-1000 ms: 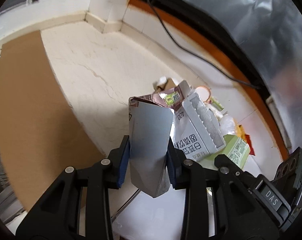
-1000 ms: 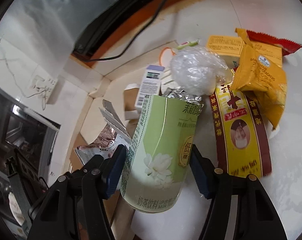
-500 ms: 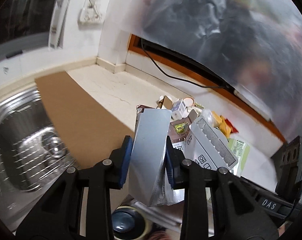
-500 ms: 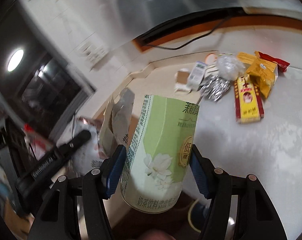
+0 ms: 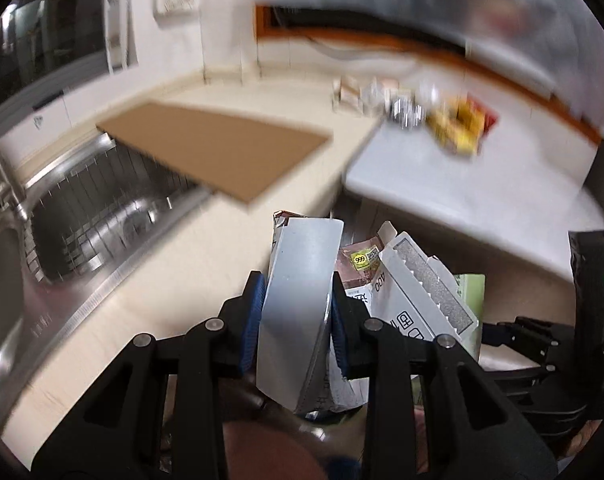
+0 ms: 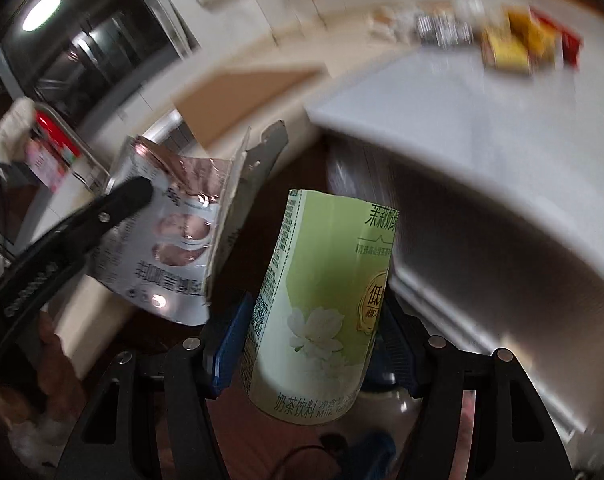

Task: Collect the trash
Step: 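Carry the grey wrapper and green carton down over the floor bin with both tools, then open both tools to drop the wrapper and carton into the bin, then raise both tools back toward the trash pile on the counter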

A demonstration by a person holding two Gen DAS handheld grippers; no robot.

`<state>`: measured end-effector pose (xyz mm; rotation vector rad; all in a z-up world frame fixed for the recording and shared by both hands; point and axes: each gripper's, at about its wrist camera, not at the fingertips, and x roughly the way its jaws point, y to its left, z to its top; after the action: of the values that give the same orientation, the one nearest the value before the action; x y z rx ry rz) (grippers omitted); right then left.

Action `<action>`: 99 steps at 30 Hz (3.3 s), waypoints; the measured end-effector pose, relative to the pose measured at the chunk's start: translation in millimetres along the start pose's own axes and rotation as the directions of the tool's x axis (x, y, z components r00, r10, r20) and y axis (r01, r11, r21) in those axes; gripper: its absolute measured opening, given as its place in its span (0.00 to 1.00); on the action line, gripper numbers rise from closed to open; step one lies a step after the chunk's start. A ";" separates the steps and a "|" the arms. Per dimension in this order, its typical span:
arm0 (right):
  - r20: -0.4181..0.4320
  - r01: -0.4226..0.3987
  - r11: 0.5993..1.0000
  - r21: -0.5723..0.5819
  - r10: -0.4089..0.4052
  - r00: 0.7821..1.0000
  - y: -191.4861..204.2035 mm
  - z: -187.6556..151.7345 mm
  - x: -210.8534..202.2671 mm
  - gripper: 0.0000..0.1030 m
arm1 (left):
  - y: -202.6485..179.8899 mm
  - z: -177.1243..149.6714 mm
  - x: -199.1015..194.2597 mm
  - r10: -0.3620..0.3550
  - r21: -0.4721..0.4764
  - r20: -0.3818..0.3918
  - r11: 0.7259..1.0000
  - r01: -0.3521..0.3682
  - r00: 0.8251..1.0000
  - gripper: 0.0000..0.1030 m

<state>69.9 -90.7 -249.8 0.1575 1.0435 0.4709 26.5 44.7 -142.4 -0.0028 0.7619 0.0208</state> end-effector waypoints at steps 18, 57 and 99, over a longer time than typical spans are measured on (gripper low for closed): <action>-0.203 0.104 0.981 0.163 -0.070 0.977 -116.3 -84.4 119.8 0.63 | -49.0 -85.9 159.5 0.072 0.285 -0.193 0.958 -0.015 0.979 0.27; -0.155 0.101 0.991 0.086 -0.087 0.984 -83.1 -51.9 7.8 0.78 | -77.9 -62.6 120.9 0.016 0.303 -0.210 0.952 0.050 0.977 0.55; 0.249 0.243 0.962 0.125 -0.268 0.931 -65.5 160.4 -218.8 0.78 | -91.6 162.1 10.5 -0.205 0.207 -0.065 0.955 0.214 0.977 0.54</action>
<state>136.7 -231.5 -18.2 0.1586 0.8086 0.1585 147.8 -45.1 -32.9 0.1202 0.8007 -0.2639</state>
